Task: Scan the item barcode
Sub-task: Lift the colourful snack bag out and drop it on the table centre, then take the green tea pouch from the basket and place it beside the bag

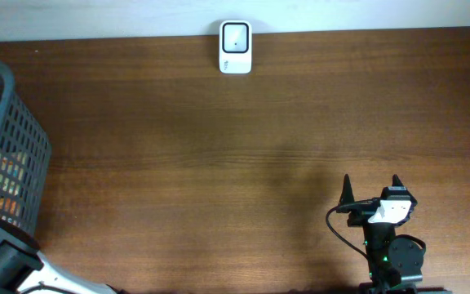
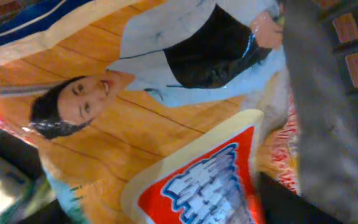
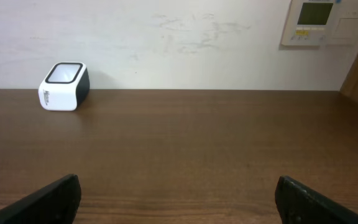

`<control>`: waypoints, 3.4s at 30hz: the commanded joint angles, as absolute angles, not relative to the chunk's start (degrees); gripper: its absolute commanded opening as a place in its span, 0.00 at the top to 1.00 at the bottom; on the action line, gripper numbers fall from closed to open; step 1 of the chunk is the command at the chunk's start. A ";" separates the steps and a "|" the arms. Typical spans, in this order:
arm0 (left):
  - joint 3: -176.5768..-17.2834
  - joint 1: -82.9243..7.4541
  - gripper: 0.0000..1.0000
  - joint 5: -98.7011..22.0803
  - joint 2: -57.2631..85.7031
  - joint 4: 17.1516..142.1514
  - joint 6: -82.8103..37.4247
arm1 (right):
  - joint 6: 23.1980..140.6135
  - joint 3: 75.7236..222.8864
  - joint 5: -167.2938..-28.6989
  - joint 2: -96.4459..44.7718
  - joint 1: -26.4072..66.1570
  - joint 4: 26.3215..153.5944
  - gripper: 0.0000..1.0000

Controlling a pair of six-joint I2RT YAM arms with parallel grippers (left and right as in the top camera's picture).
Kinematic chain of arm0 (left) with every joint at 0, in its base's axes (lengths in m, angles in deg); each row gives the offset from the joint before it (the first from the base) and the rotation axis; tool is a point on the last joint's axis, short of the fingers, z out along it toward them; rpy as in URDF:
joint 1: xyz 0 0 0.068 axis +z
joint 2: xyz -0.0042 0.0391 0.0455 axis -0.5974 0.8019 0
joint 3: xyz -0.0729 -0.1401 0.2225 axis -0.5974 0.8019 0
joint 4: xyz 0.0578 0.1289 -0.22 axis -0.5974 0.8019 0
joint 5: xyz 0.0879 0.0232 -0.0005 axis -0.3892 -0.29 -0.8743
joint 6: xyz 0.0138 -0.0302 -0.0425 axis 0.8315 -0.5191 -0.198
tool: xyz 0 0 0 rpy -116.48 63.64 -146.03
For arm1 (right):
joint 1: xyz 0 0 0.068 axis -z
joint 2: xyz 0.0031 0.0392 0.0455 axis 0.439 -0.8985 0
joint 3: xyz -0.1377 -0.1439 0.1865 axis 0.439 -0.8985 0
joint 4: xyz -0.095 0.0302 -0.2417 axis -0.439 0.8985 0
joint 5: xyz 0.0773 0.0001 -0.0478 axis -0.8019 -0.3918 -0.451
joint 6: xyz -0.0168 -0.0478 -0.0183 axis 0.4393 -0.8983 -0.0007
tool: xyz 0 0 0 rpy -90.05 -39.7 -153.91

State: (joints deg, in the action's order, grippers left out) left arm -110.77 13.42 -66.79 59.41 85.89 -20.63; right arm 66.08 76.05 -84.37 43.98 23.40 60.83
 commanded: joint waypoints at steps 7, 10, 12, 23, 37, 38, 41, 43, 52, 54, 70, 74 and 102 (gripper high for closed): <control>-100.73 13.36 0.08 -66.09 60.11 73.41 -20.47 | 65.88 75.75 -83.67 44.25 23.06 61.27 0.01; -99.03 13.36 0.85 -66.07 59.82 72.25 -20.47 | 65.88 75.75 -83.67 44.25 23.06 61.27 0.01; -99.73 13.36 1.00 -65.68 56.17 73.32 -20.45 | 65.88 75.75 -83.67 44.25 23.06 61.27 0.01; -101.54 3.45 1.00 -42.29 6.27 74.83 -20.47 | 65.88 75.75 -83.67 44.25 23.06 61.27 0.01; -101.54 -61.77 0.89 -41.81 57.90 85.54 -16.12 | 65.88 75.75 -83.67 44.25 23.06 61.27 0.01; -101.54 -63.69 0.57 -44.08 58.71 85.61 -16.12 | 65.88 75.75 -83.67 44.25 23.06 61.27 0.01; -103.44 -64.85 0.26 -49.74 58.53 85.80 -16.10 | 65.88 75.75 -83.67 44.25 23.06 61.27 0.01; -111.73 -62.31 0.28 -54.33 58.10 91.68 -13.76 | 65.88 75.75 -83.67 44.25 23.06 61.27 0.01; -159.00 -25.86 0.31 -66.40 53.03 125.45 -15.73 | 65.88 75.75 -83.67 44.25 23.06 61.27 0.01; -159.00 -14.18 0.31 -67.95 51.04 129.30 -15.71 | 65.88 75.75 -83.67 44.25 23.06 61.27 0.01; -105.87 13.75 0.12 -78.64 50.95 88.41 -7.99 | 65.88 75.75 -83.67 44.25 23.06 61.27 0.01; -98.35 13.75 0.14 -82.07 51.54 82.24 -7.99 | 65.88 75.75 -83.67 44.25 23.06 61.27 0.01; -98.96 18.23 0.81 -57.04 29.71 78.70 -8.50 | 65.88 75.75 -83.67 44.25 23.06 61.27 0.01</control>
State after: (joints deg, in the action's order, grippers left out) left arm -98.15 18.43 -64.30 34.67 79.07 -7.51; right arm 66.08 76.05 -84.39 43.98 23.40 60.86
